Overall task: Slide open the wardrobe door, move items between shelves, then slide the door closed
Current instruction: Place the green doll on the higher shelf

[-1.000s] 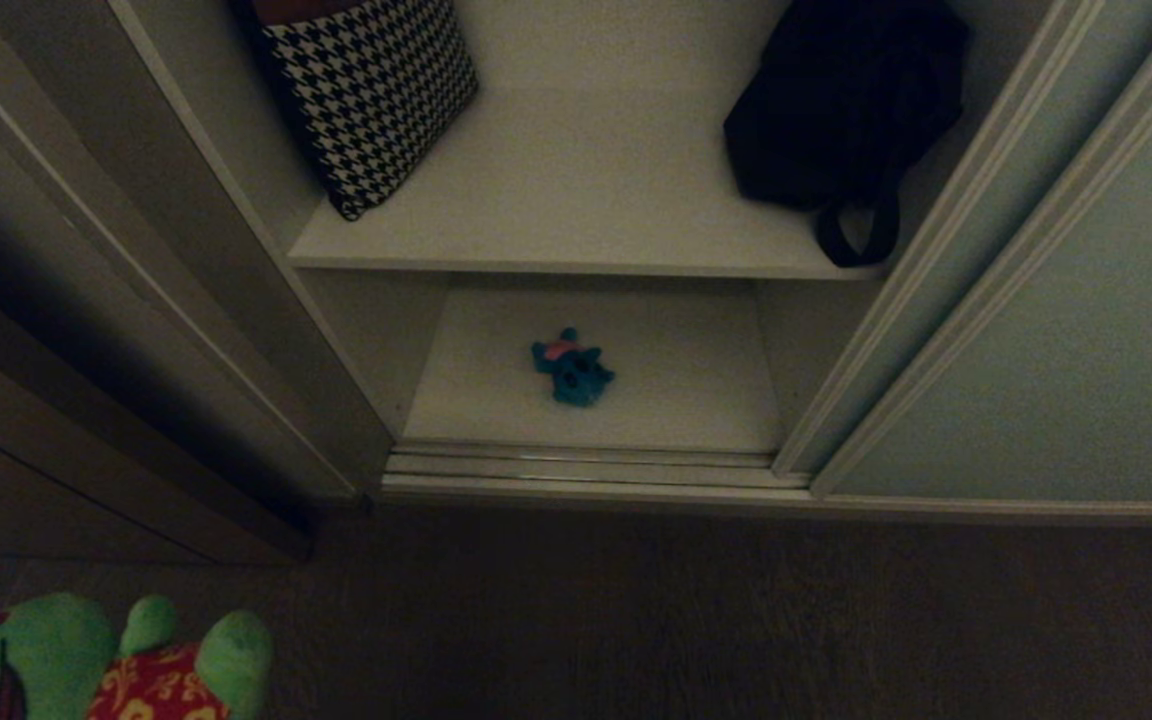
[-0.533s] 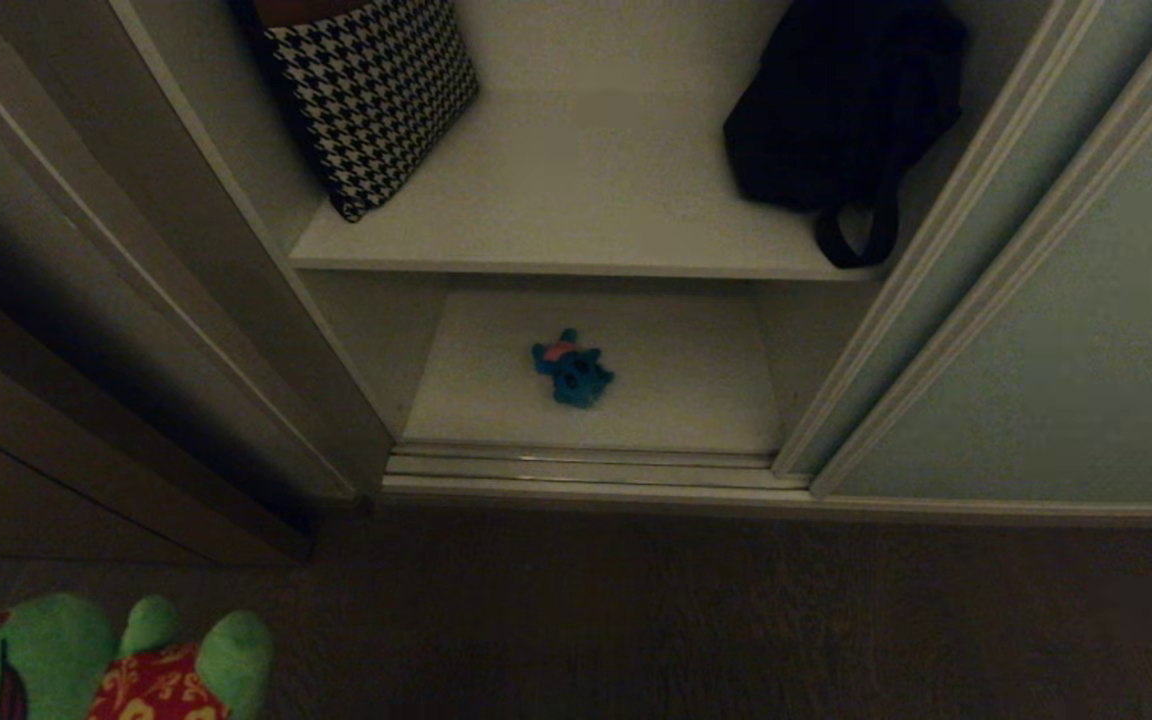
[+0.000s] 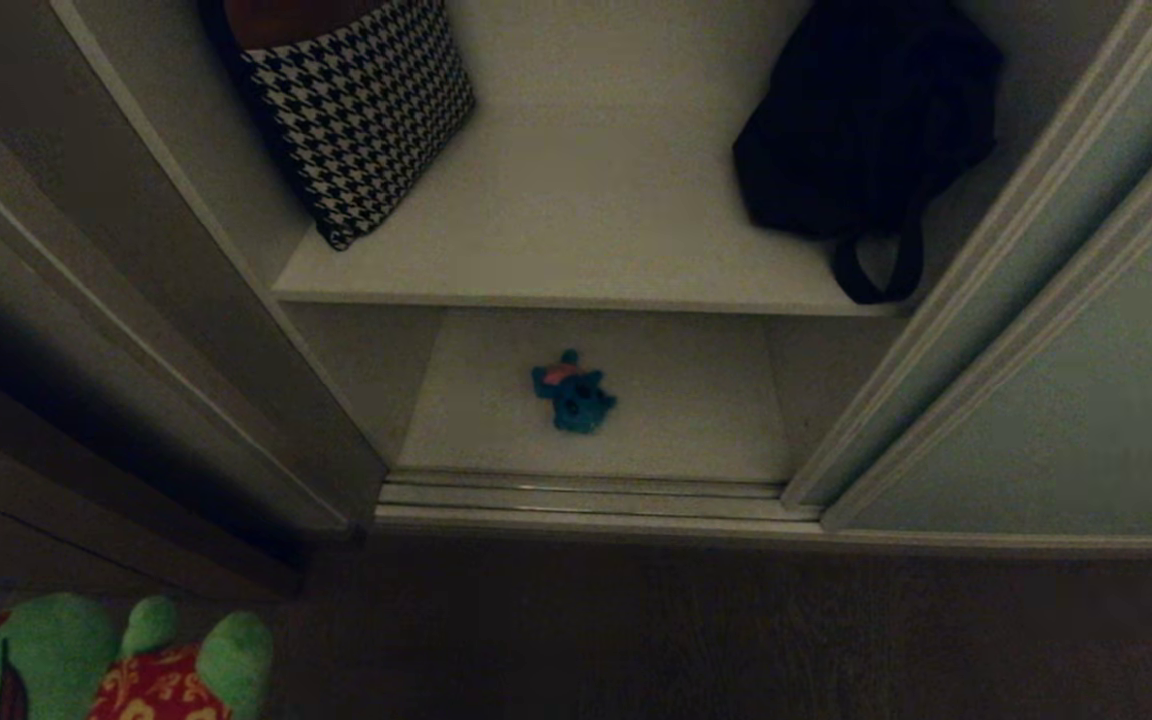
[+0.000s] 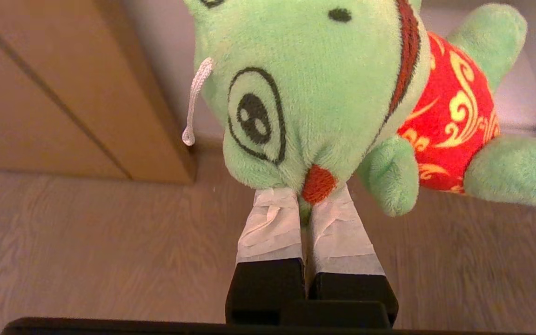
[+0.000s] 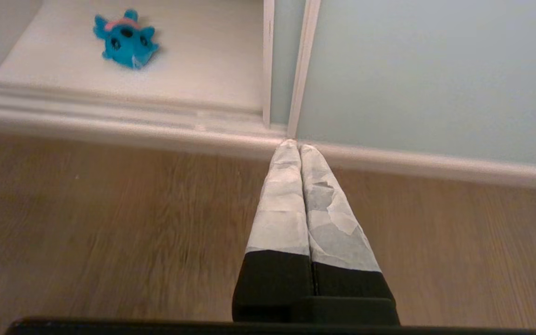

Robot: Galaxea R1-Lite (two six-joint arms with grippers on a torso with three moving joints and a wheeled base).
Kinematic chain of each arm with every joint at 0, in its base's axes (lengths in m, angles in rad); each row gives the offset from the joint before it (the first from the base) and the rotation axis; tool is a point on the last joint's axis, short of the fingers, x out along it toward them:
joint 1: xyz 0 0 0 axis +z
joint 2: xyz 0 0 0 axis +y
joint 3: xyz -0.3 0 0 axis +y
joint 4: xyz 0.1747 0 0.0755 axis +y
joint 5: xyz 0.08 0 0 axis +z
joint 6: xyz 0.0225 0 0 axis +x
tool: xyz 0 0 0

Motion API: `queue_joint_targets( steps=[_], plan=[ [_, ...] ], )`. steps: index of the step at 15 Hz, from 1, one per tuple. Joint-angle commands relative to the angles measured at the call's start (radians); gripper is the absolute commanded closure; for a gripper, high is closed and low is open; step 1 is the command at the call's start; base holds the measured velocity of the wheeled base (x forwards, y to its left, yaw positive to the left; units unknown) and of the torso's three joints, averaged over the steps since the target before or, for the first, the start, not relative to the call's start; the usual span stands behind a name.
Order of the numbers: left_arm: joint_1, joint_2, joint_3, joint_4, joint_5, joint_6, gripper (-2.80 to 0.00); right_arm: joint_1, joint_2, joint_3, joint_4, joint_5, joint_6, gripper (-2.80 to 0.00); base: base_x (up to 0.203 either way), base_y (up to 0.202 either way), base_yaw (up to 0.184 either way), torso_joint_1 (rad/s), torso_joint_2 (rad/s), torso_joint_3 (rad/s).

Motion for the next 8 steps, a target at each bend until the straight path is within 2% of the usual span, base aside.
queue_joint_targets(
  steps=[1, 8],
  plan=[
    [0.000, 0.002, 0.001, -0.001, 0.001, -0.001, 0.00, 0.000, -0.003, 0.000, -0.001, 0.000, 0.000, 0.00, 0.195, 0.000, 0.001, -0.006, 0.00, -0.005],
    [0.000, 0.002, 0.001, -0.001, 0.000, -0.004, 0.00, 0.000, -0.003, 0.000, -0.001, 0.000, 0.000, 0.00, 0.196, 0.000, 0.001, 0.002, 0.00, 0.005]
  ],
)
